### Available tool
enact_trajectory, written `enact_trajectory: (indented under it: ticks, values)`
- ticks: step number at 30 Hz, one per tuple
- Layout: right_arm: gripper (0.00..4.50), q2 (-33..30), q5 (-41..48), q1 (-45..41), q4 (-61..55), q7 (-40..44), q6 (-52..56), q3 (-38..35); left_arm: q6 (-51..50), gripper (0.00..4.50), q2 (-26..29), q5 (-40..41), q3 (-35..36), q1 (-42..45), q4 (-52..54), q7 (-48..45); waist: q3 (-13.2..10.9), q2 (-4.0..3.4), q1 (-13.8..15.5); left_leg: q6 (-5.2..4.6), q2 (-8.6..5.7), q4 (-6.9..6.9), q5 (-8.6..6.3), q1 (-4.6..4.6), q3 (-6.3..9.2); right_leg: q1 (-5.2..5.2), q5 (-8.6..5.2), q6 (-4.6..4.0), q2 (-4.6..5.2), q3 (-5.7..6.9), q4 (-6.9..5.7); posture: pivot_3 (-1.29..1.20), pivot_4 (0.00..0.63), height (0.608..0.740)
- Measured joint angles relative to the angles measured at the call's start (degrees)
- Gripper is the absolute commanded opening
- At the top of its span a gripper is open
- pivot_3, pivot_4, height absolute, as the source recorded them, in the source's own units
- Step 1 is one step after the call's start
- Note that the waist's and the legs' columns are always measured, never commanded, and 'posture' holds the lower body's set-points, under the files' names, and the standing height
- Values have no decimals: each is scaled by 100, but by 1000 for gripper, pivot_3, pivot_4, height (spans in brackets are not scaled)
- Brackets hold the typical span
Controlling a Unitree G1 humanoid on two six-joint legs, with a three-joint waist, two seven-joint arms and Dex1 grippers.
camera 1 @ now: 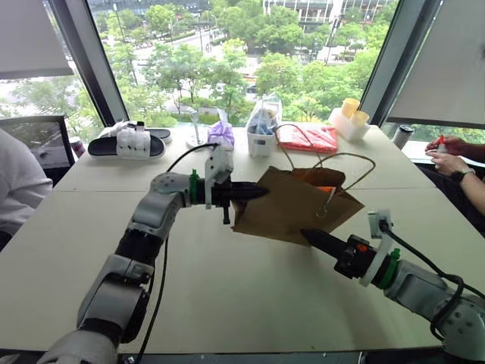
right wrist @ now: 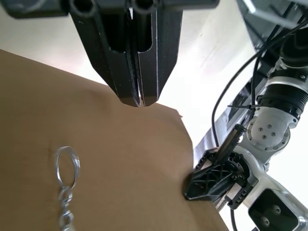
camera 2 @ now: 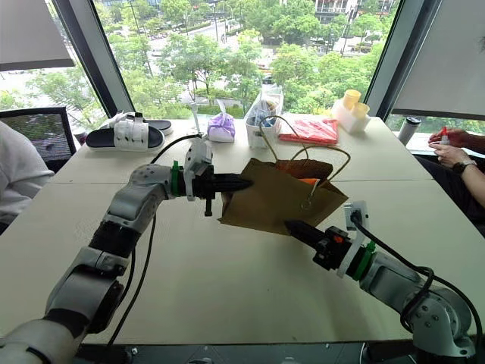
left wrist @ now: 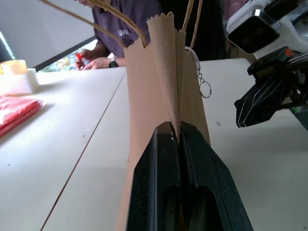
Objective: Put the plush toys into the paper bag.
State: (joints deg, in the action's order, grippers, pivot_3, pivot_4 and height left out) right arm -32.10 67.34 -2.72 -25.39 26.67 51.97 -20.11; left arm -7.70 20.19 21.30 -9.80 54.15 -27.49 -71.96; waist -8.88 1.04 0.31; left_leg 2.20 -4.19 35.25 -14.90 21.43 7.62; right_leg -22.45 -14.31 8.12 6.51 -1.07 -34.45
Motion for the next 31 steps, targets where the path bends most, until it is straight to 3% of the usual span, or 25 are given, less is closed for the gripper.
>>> enact_trajectory:
  ticks: [7,8,10,17,21,24,31]
  values:
    - [0,-30,387,1011,-747,-262,-146,-494,1468,83,-185,-895,-135,277,-2253,-392,-1,3,35,-2,0,7,-1,1,0,5,1,1,0,4,1,0,150,740]
    - [0,-30,405,1075,-802,-315,-185,-525,1574,313,-200,-960,-134,277,-2431,-414,-3,5,35,-2,1,9,-1,2,0,6,1,1,0,4,1,0,150,740]
    - [0,-30,481,1110,-849,-399,-257,-540,1734,885,-257,-1007,-90,307,-2630,-418,-3,8,35,-2,1,11,-1,0,1,10,1,1,0,4,2,0,150,740]
    - [0,-94,516,1119,-860,-435,-377,-439,1912,4301,-282,-1072,63,404,-2749,-391,-3,7,19,-2,2,9,-1,0,3,5,1,2,-1,5,-4,0,150,740]
    - [0,-201,498,1061,-805,-378,-378,-323,1678,4301,-85,-1060,175,339,-2340,-431,-3,6,-6,-2,2,9,-1,-2,3,3,1,1,-1,5,-10,0,150,740]
    - [0,-325,474,1048,-750,-267,-404,-317,889,4301,415,-800,460,-240,-1160,-329,0,1,-104,-2,8,1,-1,-5,19,-1,1,1,-1,0,-16,0,150,740]
    - [0,-1095,-563,1886,-539,489,-680,-514,-2042,4301,1480,335,1731,-3242,2454,924,3,-4,-96,-5,16,-1,-4,-11,19,-18,-4,0,4,-9,-48,0,150,740]
